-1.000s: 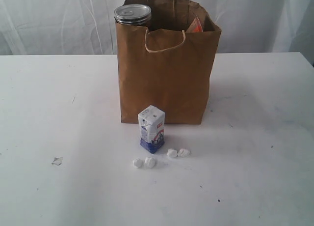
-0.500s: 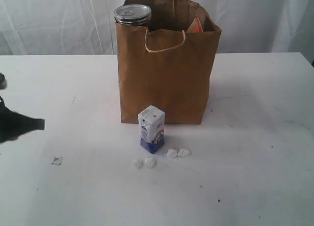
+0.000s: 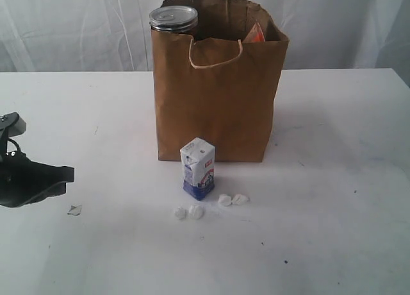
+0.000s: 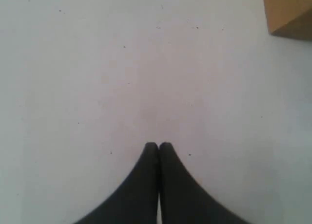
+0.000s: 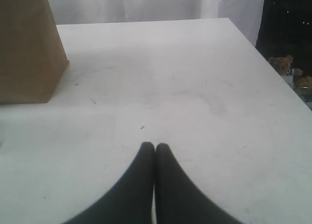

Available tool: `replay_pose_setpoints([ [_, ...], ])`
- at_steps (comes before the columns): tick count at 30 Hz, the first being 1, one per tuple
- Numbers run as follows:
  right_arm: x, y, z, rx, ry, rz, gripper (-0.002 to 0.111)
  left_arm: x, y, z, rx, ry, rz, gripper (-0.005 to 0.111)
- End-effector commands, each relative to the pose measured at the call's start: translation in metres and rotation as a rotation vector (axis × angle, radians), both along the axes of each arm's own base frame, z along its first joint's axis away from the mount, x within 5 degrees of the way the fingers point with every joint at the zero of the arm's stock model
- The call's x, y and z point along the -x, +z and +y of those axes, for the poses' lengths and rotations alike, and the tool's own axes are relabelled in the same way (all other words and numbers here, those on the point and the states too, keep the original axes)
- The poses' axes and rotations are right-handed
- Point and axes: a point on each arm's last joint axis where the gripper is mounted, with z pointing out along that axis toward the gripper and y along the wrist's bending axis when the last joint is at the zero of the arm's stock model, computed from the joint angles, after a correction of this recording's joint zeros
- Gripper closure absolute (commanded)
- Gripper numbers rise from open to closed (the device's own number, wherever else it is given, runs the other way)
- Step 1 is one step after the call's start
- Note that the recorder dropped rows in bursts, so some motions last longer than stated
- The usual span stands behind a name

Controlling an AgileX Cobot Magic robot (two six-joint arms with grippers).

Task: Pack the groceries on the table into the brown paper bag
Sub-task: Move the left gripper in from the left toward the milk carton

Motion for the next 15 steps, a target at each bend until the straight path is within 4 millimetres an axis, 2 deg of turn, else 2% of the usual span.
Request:
replay_pose_setpoints([
  [1,0.0,-0.001,-0.001,0.013,-0.006,-0.004,0.108,-0.002,0.004,-0.003,-0.005,-0.049,-0.053,0.107],
  [3,0.0,-0.001,-0.001,0.013,-0.006,-0.004,0.108,-0.002,0.006,-0.01,0.014,-0.158,-0.192,0.107],
  [5,0.0,-0.001,-0.001,0.013,-0.006,-0.004,0.108,0.001,0.011,-0.019,0.017,-0.29,-0.45,0.107],
  [8,0.0,-0.001,-0.001,0.013,-0.006,-0.004,0.108,0.008,0.017,-0.027,-0.088,-0.395,-0.732,0.107],
  [11,0.0,-0.001,-0.001,0.013,-0.006,-0.004,0.108,0.015,0.014,-0.034,-0.134,-0.462,-0.78,0.107],
  [13,0.0,-0.001,-0.001,0.013,-0.006,-0.004,0.108,0.021,0.012,-0.041,-0.106,-0.481,-0.779,0.106],
  [15,0.0,-0.001,-0.001,0.013,-0.006,-0.004,0.108,0.029,0.011,-0.051,-0.052,-0.511,-0.805,0.1],
])
